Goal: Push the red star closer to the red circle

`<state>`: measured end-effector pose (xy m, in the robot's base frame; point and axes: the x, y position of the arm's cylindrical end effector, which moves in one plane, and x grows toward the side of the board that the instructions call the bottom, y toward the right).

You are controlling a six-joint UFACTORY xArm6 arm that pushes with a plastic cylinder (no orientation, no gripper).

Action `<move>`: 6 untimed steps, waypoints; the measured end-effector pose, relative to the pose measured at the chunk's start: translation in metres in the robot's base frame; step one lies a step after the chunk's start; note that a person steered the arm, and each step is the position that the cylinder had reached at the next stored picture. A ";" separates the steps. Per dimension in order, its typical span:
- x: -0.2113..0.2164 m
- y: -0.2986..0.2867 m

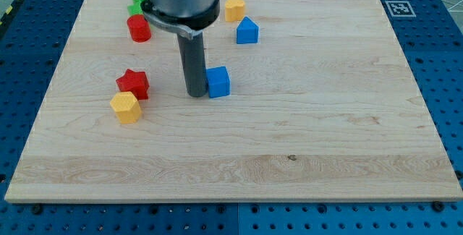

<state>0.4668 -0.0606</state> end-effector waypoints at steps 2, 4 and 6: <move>0.068 -0.048; 0.047 -0.083; 0.031 -0.083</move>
<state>0.4981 -0.1437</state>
